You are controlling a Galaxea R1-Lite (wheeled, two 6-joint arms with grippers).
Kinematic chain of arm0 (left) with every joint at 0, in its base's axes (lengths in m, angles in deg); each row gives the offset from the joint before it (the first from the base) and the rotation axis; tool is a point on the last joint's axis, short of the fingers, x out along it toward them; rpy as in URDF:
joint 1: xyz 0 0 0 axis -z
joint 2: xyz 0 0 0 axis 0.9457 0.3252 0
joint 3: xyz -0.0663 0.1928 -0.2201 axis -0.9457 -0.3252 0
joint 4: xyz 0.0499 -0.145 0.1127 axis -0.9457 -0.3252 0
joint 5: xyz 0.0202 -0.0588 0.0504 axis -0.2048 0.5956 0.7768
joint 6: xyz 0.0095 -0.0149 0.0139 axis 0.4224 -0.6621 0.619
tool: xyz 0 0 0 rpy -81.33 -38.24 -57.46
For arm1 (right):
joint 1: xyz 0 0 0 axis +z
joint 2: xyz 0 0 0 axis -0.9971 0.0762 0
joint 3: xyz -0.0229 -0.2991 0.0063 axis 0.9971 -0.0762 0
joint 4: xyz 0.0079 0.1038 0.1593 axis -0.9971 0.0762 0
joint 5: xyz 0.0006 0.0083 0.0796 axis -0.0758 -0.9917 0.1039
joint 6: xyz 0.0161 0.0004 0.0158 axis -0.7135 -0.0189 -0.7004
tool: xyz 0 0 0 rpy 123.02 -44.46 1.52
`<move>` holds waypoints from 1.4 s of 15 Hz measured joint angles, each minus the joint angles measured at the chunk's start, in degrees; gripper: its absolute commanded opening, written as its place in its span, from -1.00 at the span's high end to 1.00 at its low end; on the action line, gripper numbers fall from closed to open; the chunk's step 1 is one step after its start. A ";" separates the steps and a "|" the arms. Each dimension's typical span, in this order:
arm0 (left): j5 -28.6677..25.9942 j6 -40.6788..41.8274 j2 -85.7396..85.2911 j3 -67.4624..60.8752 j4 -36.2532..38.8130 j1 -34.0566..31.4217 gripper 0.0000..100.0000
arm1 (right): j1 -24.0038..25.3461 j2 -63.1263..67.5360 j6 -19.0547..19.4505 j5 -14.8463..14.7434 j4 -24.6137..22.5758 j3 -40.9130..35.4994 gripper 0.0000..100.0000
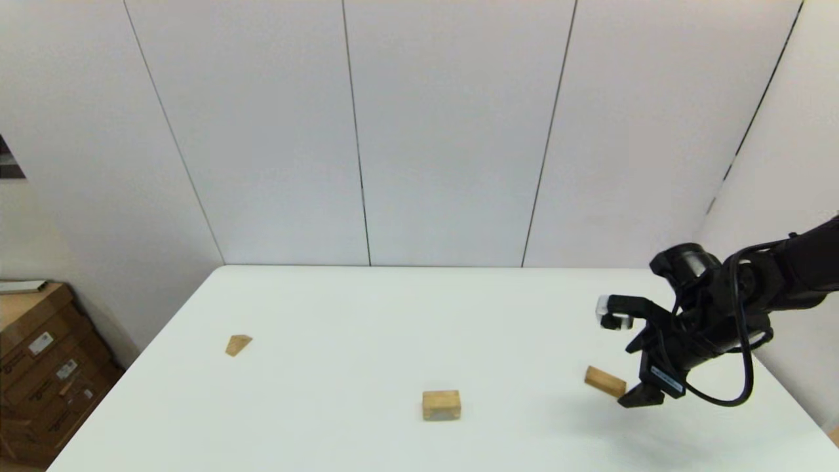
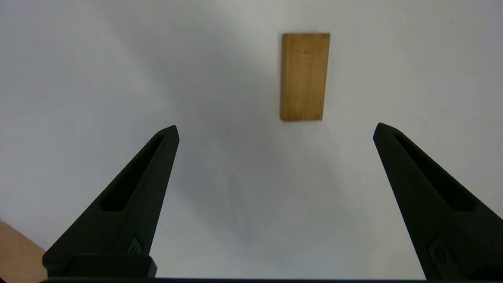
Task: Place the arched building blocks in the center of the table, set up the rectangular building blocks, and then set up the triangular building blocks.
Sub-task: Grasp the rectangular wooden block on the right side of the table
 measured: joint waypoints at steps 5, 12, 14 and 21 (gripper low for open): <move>0.00 0.00 0.00 0.00 0.00 -0.02 -1.00 | 1.12 3.47 -0.33 -0.11 0.16 2.12 -1.00; 0.01 0.02 0.00 0.00 -0.02 0.00 -1.00 | 1.60 7.17 -1.46 -1.16 0.44 5.42 -1.00; 0.00 0.02 0.00 0.00 0.00 0.00 -1.00 | 2.06 8.08 -1.49 -1.41 0.39 5.84 -1.00; 0.00 0.05 0.00 0.00 0.00 0.00 -1.00 | 2.80 10.51 -1.46 -3.00 0.22 7.06 -1.00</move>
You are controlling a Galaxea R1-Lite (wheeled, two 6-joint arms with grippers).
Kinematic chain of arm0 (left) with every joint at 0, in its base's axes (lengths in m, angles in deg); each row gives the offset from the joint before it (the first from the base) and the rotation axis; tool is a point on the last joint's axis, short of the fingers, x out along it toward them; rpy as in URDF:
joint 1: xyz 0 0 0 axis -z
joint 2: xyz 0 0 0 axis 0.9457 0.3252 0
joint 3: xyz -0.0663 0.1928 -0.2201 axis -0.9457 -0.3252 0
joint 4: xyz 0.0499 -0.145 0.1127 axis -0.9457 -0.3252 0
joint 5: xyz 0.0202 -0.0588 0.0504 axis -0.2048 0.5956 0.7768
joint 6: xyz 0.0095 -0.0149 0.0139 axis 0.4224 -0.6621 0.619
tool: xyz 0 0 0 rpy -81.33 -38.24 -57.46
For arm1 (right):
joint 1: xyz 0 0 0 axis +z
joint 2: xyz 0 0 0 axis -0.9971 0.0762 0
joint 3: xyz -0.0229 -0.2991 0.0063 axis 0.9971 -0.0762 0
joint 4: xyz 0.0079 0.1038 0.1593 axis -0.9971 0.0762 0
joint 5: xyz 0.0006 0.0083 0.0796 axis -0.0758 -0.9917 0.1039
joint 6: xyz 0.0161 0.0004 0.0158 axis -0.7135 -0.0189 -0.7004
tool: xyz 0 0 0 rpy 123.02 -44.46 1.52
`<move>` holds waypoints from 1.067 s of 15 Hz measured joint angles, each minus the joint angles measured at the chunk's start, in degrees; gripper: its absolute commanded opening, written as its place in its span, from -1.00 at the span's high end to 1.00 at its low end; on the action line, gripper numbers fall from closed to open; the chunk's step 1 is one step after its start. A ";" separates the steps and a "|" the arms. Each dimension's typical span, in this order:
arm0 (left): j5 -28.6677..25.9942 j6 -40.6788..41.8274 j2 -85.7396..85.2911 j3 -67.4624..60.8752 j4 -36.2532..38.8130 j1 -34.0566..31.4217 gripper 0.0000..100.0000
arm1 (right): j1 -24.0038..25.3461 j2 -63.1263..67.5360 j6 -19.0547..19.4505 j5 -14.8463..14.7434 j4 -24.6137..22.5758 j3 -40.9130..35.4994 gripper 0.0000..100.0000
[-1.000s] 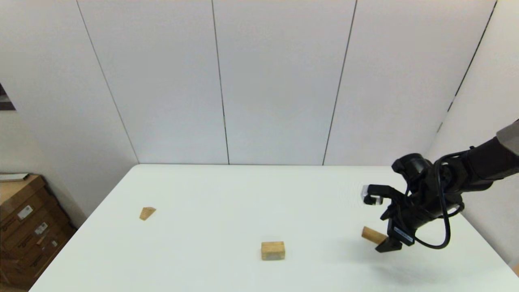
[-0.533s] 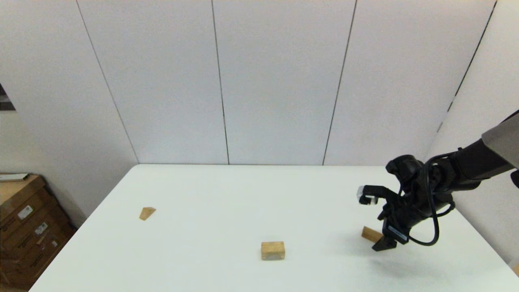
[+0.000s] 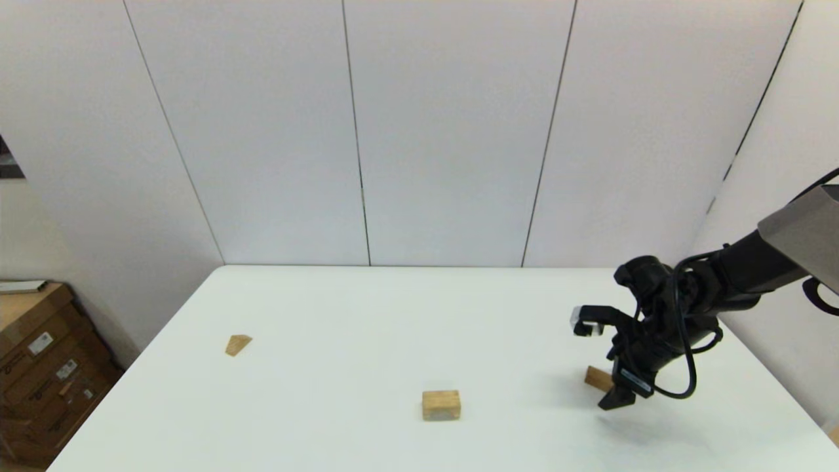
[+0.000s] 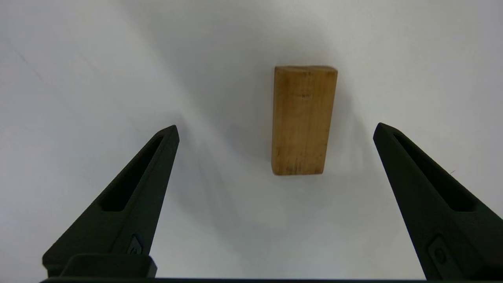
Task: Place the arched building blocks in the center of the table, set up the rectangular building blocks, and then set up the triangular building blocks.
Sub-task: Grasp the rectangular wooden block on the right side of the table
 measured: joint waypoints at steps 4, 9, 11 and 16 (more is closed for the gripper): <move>0.00 -0.02 0.00 0.00 -0.02 0.00 -1.00 | 0.05 1.23 -0.32 -0.09 -0.09 0.91 -1.00; 0.00 -0.05 0.00 0.00 0.00 0.00 -1.00 | 0.06 2.61 -0.55 -0.21 -0.06 1.96 -1.00; 0.00 -0.07 0.00 0.00 -0.02 0.00 -1.00 | 0.06 2.94 -0.55 -0.83 -0.11 2.28 -1.00; 0.00 0.00 0.00 0.00 -0.02 0.00 -1.00 | -0.05 3.96 -0.51 -2.29 -0.24 2.58 1.00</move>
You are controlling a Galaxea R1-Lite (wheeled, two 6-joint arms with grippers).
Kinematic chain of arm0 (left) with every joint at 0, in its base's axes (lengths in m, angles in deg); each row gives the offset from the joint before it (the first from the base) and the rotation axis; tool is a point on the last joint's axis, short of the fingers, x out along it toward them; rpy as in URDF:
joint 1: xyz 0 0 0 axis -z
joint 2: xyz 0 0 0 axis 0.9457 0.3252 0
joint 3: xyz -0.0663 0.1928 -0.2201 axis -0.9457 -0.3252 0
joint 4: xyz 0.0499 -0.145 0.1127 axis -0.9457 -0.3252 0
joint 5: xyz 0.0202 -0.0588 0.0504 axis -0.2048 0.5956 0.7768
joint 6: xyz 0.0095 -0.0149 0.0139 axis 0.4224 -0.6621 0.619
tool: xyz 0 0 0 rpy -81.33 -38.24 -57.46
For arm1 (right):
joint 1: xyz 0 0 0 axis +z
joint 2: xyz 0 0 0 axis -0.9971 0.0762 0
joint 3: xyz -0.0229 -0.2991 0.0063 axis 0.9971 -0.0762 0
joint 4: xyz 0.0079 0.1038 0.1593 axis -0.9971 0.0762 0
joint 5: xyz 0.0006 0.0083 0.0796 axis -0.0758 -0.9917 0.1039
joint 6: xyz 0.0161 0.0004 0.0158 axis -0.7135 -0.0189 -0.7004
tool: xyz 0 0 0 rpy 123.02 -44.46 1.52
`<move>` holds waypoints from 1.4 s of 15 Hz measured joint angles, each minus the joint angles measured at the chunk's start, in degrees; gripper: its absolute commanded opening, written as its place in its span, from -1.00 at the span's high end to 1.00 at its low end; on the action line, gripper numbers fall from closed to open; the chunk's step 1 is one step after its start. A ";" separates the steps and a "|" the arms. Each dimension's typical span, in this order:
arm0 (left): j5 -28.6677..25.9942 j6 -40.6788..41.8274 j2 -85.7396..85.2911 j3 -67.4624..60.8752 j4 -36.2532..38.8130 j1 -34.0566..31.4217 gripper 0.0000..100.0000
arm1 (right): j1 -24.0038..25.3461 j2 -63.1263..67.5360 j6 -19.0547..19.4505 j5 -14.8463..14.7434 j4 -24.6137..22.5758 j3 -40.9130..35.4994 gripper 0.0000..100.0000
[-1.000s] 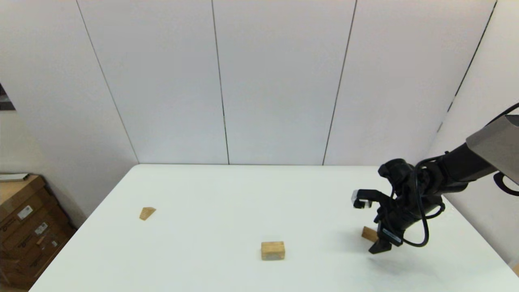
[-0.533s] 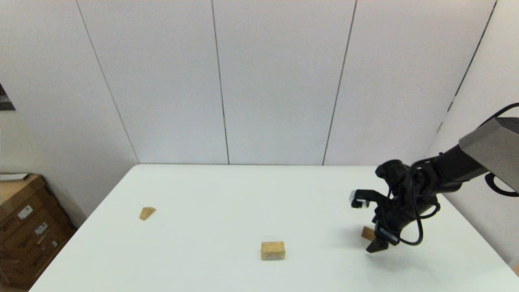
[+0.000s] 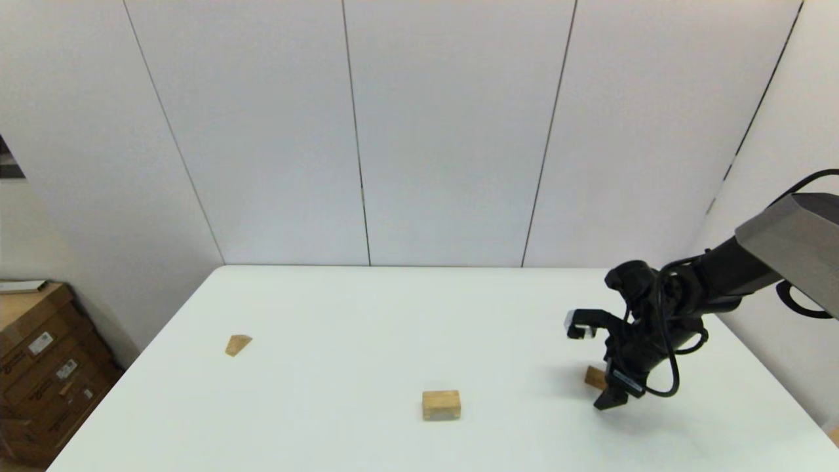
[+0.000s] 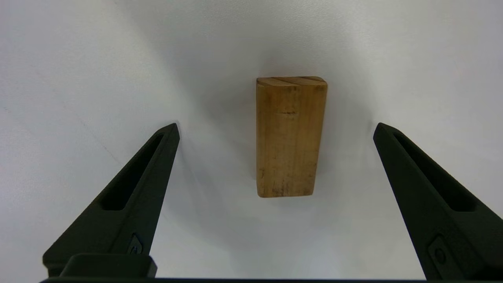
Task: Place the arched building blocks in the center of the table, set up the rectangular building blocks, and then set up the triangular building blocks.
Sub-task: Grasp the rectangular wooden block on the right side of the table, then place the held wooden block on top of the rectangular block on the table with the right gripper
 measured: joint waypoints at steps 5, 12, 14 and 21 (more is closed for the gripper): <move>0.00 -0.02 0.00 0.00 0.00 0.00 -1.00 | -0.01 0.48 -0.04 -0.04 0.07 0.22 1.00; -0.02 -0.05 0.00 0.00 0.00 -0.02 -1.00 | -0.23 -0.27 -0.01 0.02 0.41 0.04 1.00; 0.01 0.00 0.00 0.00 0.00 -0.02 -1.00 | -0.26 -0.66 -0.06 0.00 0.41 -0.02 1.00; 0.01 -0.02 0.00 0.00 0.00 0.00 -1.00 | 7.05 -11.11 -2.23 4.22 6.19 -0.63 1.00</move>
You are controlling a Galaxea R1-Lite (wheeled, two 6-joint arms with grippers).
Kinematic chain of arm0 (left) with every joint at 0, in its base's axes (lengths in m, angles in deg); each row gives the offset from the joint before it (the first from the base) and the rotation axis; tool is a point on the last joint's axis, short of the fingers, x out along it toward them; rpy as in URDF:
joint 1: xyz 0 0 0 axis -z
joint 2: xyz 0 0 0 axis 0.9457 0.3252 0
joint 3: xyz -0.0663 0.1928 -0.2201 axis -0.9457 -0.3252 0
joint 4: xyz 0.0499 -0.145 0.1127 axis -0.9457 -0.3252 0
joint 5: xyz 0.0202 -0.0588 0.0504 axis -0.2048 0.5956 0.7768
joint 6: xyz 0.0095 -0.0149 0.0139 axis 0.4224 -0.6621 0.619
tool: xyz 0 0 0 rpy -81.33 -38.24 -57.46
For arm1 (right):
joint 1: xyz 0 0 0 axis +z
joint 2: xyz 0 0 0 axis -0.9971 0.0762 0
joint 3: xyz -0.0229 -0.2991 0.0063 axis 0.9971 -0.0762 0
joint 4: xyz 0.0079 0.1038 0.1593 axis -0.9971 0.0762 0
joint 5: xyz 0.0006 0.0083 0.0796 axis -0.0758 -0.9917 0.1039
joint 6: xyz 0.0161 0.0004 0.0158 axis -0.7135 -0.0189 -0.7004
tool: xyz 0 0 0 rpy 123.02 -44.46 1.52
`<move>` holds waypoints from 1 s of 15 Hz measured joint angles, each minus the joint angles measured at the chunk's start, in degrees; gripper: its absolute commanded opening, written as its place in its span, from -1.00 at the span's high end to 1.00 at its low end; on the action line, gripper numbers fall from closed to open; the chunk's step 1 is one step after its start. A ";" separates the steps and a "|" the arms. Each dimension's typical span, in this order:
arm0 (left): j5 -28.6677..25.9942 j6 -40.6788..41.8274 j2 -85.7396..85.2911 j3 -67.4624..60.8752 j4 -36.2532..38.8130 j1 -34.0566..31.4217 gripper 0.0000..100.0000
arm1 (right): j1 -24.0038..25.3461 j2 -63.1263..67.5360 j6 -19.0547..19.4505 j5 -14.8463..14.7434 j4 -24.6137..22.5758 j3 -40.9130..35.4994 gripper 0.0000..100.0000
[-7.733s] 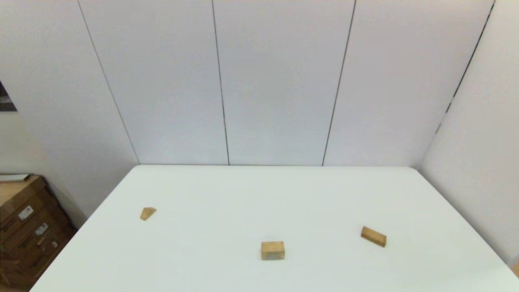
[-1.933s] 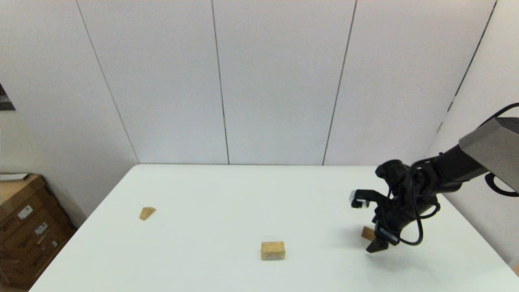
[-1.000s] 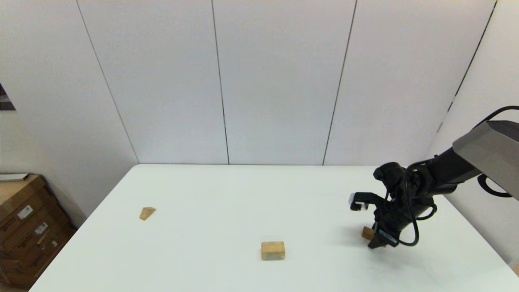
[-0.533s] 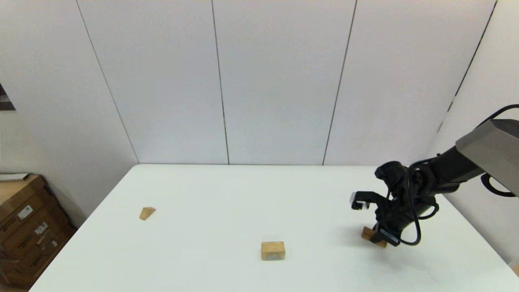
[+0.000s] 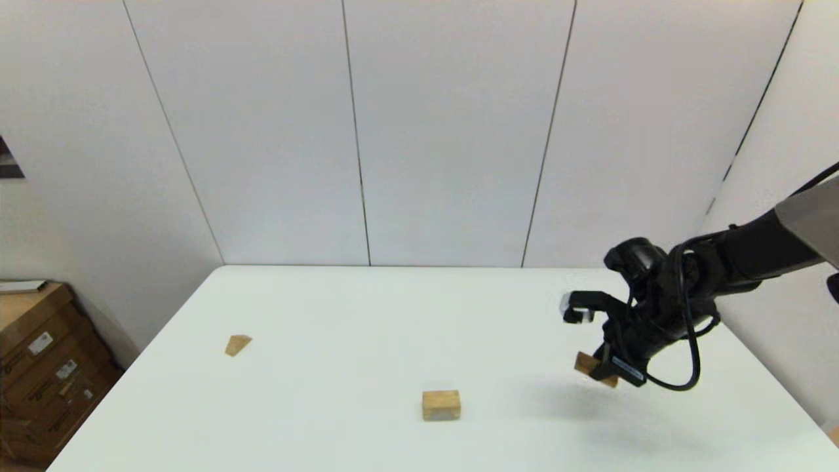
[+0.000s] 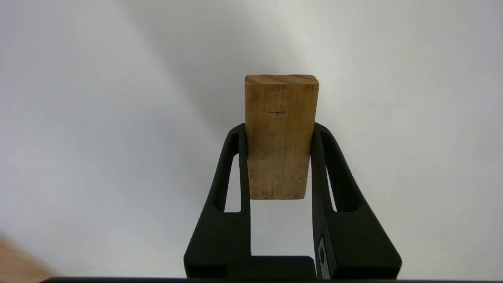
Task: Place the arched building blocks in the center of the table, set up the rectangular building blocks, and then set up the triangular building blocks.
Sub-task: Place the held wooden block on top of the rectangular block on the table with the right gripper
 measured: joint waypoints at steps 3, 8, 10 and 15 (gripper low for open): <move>0.00 0.00 0.00 0.00 0.00 -0.02 -1.00 | 11.42 -4.83 -4.56 -0.06 1.08 0.87 1.00; -0.01 0.00 0.00 0.00 0.00 -0.02 -1.00 | 25.33 -3.63 -10.86 -2.97 3.17 5.40 1.00; 0.00 0.00 0.00 0.00 0.00 0.00 -1.00 | 27.47 -1.62 -11.17 -3.06 3.23 6.75 1.00; -0.04 -0.02 0.00 0.00 0.00 0.00 -1.00 | 29.09 5.13 -11.51 -3.01 8.08 16.02 1.00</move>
